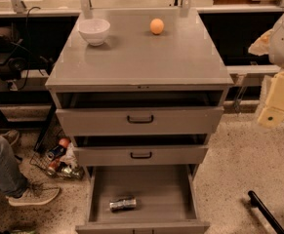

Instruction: Pick redbull can from bottom drawer and place on counter

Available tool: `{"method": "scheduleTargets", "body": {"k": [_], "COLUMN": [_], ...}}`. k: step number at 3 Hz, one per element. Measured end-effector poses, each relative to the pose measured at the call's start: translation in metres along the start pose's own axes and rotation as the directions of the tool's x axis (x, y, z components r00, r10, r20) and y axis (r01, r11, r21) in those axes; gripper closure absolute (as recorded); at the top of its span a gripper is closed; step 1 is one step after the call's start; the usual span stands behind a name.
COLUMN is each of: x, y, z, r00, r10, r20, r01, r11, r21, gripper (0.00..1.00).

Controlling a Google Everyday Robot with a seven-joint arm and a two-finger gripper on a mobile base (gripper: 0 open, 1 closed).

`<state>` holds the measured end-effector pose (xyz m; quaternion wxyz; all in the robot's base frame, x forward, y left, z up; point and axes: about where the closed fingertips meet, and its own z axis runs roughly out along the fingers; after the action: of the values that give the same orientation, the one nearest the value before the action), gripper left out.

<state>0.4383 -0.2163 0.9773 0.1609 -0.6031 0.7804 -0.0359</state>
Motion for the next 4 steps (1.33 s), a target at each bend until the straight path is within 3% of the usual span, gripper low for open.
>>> {"method": "scheduleTargets", "body": {"k": [1,2,3,4], "x": [-0.001,-0.006,-0.019,-0.043], "y": [0.0,0.023,0.059,0.107], "z": [0.001,0.052,0.126,0.213], "r00": [1.0,0.995,0.979,0.965], "r10": [0.0,0.004,0.017,0.031], "r20": [0.009,0.098,0.201,0.26], "r01": [0.0,0.002,0.015,0.044], "r11": [1.0,0.9984,0.9877,0.9603], "r21": [0.006,-0.056,-0.156,-0.276], "gripper": [0.0,0.0,0.0,0.0]}}
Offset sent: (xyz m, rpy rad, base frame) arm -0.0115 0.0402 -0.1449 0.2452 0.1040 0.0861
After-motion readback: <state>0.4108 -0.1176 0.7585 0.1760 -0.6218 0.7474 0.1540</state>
